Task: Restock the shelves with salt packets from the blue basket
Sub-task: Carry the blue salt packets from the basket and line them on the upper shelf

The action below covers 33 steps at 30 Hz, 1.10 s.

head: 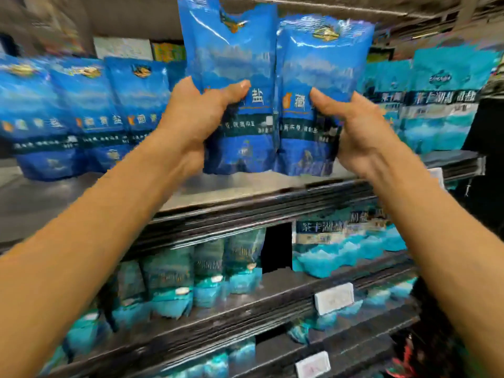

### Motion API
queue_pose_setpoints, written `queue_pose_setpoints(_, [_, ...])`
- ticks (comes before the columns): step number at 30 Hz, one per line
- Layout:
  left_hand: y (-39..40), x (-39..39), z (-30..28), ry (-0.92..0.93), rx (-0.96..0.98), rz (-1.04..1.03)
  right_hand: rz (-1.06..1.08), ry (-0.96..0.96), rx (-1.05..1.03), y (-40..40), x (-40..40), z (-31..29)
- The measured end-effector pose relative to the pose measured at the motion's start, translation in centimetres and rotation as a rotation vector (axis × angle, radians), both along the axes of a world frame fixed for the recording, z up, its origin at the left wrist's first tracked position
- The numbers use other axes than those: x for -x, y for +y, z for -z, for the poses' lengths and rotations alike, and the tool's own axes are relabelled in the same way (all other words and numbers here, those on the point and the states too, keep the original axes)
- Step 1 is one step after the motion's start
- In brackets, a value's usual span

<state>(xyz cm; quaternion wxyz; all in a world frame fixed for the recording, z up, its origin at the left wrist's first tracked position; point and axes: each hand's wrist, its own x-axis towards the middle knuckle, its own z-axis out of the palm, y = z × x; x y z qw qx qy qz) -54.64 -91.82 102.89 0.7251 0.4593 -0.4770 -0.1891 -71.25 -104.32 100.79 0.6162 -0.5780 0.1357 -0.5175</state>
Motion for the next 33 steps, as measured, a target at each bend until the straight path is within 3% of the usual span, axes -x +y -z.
queue_pose_setpoints(6, [-8.4,-4.4,0.6,0.093,-0.138,-0.034,-0.108,0.140,0.025,-9.3,-4.4,-1.0])
queue_pose_setpoints(10, [-11.5,-7.3,1.8,0.039,-0.224,-0.086,-0.146,0.258,0.050,-12.6,-6.2,-0.6])
queue_pose_setpoints(12, [-11.8,-8.6,2.3,-0.097,-0.265,-0.110,-0.157,0.346,0.110,-13.7,-6.1,-0.7])
queue_pose_setpoints(15, [-11.0,-9.9,2.9,-0.533,-0.460,-0.282,-0.068,0.630,0.314,-14.4,-5.4,-0.3])
queue_pose_setpoints(17, [-10.7,-10.0,3.2,-0.702,-0.528,-0.374,-0.017,0.751,0.397,-14.7,-5.2,0.4])
queue_pose_setpoints(33, [-12.0,-10.9,0.9,-0.831,-0.885,-0.506,0.136,0.762,0.336,-17.0,-7.5,0.0])
